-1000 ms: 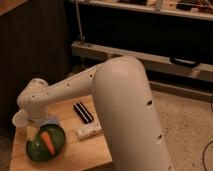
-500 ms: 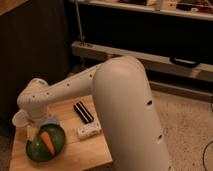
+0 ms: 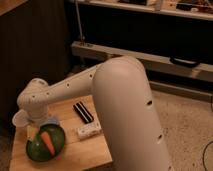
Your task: Push the ceramic bowl across the table
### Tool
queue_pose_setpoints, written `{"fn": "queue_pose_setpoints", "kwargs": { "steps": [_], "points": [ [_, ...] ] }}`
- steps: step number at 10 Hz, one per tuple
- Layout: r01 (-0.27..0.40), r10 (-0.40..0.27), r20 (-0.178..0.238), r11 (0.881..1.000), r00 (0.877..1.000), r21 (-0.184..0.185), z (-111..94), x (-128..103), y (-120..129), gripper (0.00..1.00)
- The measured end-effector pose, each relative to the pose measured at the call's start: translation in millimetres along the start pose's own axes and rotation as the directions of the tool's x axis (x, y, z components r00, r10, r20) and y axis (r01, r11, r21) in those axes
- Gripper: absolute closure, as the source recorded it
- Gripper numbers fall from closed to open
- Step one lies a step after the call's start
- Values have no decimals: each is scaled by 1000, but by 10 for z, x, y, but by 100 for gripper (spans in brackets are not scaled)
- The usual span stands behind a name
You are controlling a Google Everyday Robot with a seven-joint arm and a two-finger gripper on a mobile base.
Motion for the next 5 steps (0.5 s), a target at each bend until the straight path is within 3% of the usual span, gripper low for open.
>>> {"fn": "queue_pose_setpoints", "kwargs": {
  "steps": [5],
  "points": [
    [0, 0, 0, 1000, 1000, 0, 0, 0, 0, 20]
  ]
}}
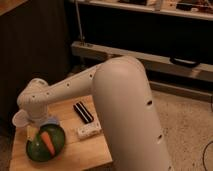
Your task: Push the ceramic bowl across the table
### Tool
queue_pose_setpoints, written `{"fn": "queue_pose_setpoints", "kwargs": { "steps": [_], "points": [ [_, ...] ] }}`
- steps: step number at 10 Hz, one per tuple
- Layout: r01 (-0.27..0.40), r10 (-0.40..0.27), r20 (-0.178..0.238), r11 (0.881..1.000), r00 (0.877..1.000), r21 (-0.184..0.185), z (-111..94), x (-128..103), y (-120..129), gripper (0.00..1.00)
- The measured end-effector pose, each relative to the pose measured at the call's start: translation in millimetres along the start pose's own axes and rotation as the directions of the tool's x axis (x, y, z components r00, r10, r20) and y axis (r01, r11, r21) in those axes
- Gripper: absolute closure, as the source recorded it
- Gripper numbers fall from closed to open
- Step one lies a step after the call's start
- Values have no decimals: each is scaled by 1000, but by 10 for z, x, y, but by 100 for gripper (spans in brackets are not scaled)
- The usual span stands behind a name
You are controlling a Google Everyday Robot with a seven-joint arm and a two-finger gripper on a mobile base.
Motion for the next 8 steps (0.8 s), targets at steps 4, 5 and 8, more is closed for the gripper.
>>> {"fn": "queue_pose_setpoints", "kwargs": {
  "steps": [4, 5, 8],
  "points": [
    [-65, 65, 71, 998, 995, -3, -302, -12, 20, 46],
    [-88, 89, 102, 996, 991, -15, -418, 11, 36, 54],
    [-133, 147, 164, 987, 975, -94, -568, 150, 107, 84]
  ]
}}
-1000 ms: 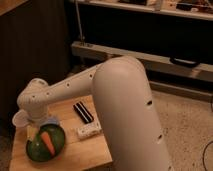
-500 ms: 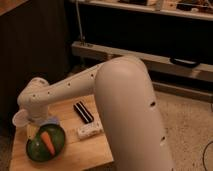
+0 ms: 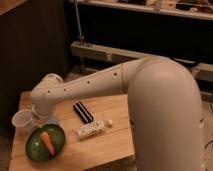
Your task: Push the ceramic bowl across the table
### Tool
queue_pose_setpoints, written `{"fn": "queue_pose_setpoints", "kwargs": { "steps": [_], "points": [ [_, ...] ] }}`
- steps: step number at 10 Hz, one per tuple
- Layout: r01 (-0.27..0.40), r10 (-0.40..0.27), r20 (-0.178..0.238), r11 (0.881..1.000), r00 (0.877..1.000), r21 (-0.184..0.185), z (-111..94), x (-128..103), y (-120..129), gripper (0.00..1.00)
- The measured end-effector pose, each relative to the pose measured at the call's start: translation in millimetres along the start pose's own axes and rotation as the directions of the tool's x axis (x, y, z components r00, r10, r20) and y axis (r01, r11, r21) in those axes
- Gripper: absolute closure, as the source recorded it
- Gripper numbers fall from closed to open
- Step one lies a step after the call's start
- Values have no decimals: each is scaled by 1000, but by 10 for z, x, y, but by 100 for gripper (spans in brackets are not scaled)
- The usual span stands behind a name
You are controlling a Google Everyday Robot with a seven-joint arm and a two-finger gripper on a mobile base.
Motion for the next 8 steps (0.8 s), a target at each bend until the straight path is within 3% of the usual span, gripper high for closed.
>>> {"fn": "queue_pose_setpoints", "kwargs": {
  "steps": [2, 4, 6, 8],
  "points": [
    [-12, 11, -55, 1000, 998, -18, 196, 72, 25, 100],
    [-22, 21, -108, 1000, 994, -8, 446, 161, 6, 100],
    [-55, 55, -147, 998, 988, 2, 736, 386, -59, 100],
    [-100, 98, -180, 995, 979, -1, 900, 651, -122, 100]
  ]
}}
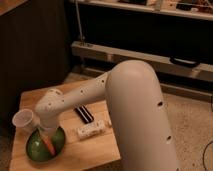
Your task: Push the ceramic bowl across the table
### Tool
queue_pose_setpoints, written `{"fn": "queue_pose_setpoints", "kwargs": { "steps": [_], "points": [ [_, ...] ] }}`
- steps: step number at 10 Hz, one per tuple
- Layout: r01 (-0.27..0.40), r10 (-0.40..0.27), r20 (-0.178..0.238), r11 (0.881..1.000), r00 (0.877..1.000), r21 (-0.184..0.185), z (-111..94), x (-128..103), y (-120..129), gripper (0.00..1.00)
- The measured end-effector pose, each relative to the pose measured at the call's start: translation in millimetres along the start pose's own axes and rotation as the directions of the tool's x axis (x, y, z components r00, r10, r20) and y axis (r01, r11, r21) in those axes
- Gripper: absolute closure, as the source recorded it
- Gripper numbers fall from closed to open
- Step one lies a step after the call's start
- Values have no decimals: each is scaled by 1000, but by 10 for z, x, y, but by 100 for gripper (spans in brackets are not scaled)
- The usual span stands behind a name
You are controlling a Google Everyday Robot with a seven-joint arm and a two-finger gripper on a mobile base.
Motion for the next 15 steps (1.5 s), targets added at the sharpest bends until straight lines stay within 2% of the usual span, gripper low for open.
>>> {"fn": "queue_pose_setpoints", "kwargs": {
  "steps": [2, 4, 7, 11, 13, 15],
  "points": [
    [-40, 40, -10, 999, 999, -16, 114, 118, -79, 100],
    [-71, 71, -10, 997, 997, -21, 140, 177, -176, 100],
    [-104, 104, -37, 995, 994, -1, 105, 236, -375, 100],
    [-160, 161, -88, 987, 983, 18, 123, 482, -623, 100],
    [-209, 212, -100, 977, 972, 32, 96, 700, -773, 100],
    [-254, 257, -94, 966, 962, 46, 18, 906, -879, 100]
  ]
}}
